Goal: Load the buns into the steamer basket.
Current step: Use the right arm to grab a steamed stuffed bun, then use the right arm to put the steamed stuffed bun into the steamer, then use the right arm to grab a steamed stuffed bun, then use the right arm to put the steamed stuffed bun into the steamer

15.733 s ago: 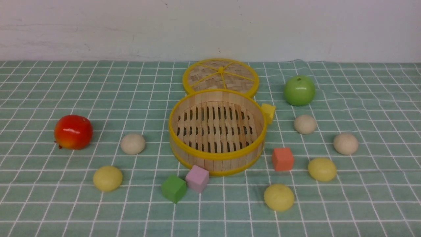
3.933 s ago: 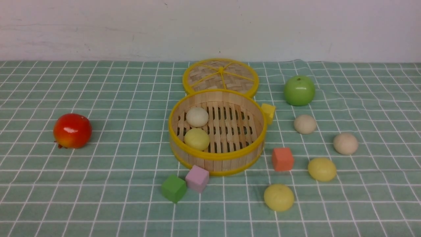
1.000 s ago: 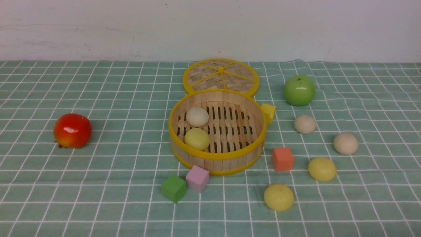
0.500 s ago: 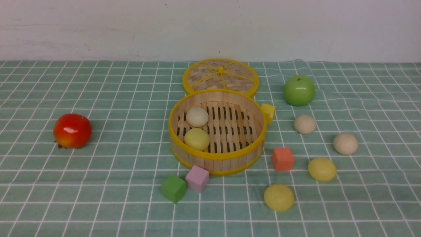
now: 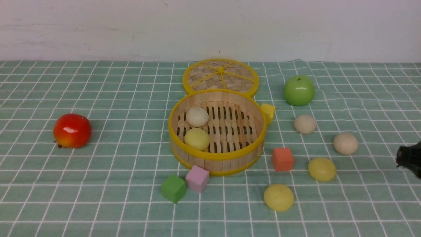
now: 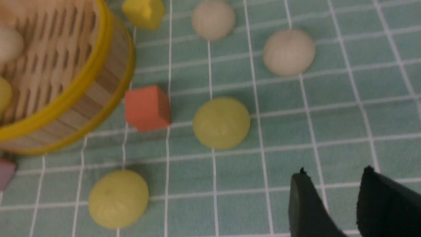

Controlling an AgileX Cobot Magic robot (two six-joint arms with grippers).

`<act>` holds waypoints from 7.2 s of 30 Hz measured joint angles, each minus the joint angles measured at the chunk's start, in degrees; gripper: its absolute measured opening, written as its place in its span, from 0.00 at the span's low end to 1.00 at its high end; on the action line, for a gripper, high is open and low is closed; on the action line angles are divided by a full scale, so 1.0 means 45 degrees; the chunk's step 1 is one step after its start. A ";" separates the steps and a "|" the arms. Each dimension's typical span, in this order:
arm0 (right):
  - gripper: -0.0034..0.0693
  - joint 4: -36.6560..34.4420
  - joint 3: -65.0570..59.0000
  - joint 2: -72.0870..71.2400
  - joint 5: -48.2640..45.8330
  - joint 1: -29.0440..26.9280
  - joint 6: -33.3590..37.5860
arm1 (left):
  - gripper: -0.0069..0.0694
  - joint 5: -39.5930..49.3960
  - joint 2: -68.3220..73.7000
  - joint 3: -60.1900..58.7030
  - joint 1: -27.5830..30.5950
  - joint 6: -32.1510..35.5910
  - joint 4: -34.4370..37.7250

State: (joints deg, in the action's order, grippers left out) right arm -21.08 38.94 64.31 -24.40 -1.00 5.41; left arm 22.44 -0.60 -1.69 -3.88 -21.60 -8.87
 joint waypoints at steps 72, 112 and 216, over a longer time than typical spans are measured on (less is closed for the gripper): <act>0.04 -0.1249 1.2745 1.1944 -0.3371 0.5604 0.0695 | 0.22 0.0000 0.0000 -0.0014 0.0000 0.0000 -0.0015; 0.38 0.1803 0.7448 0.8956 -0.5399 0.5571 -0.1843 | 0.28 0.0000 0.0000 -0.0014 0.0000 0.0000 -0.0015; 0.07 0.2424 1.5308 1.3662 -0.5113 0.5196 -0.2901 | 0.31 0.0000 0.0000 -0.0014 0.0000 0.0000 -0.0026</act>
State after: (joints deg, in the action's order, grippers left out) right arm -10.17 107.82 125.78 -47.40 22.39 -7.64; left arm 22.44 -0.60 -1.75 -3.88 -21.60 -8.98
